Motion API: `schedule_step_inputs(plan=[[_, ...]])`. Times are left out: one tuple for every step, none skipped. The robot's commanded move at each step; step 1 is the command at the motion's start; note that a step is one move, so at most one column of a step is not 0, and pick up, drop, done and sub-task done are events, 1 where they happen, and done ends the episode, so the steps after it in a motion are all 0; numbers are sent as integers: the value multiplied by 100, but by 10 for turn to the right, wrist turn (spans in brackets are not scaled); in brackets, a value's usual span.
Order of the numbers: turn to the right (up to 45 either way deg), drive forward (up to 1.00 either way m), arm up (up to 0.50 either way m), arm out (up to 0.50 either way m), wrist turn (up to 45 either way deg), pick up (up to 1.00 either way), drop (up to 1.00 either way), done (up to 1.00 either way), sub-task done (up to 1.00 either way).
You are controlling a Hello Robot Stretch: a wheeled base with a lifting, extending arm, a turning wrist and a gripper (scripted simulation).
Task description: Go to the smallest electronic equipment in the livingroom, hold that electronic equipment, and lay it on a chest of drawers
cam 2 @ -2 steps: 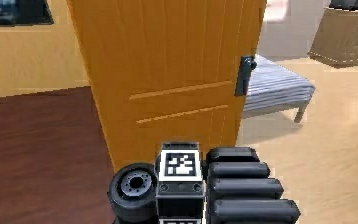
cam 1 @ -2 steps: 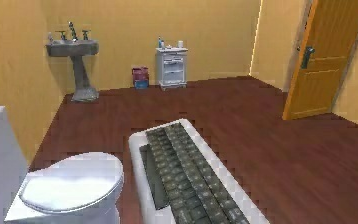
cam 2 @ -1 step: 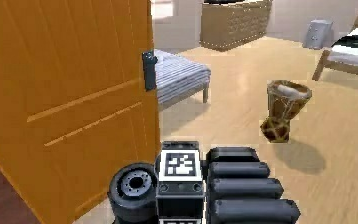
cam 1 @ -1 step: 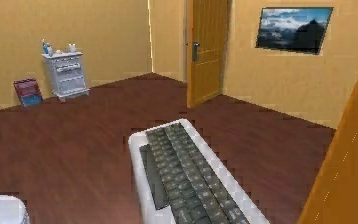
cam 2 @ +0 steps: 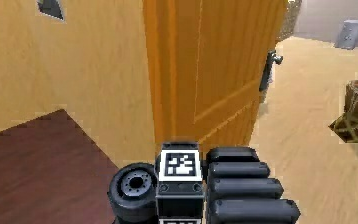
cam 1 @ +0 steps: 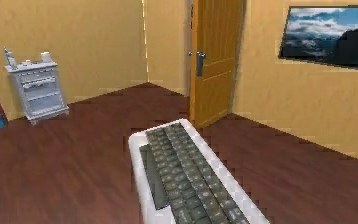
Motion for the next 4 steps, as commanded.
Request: schedule_step_inputs(plan=[[-120, 0, 0, 0, 0, 0, 0, 0, 0], [0, 100, 0, 0, 0, 0, 0, 0, 0], [0, 100, 0, 0, 0, 0, 0, 0, 0], [-210, 0, 0, 0, 0, 0, 0, 0, 0]])
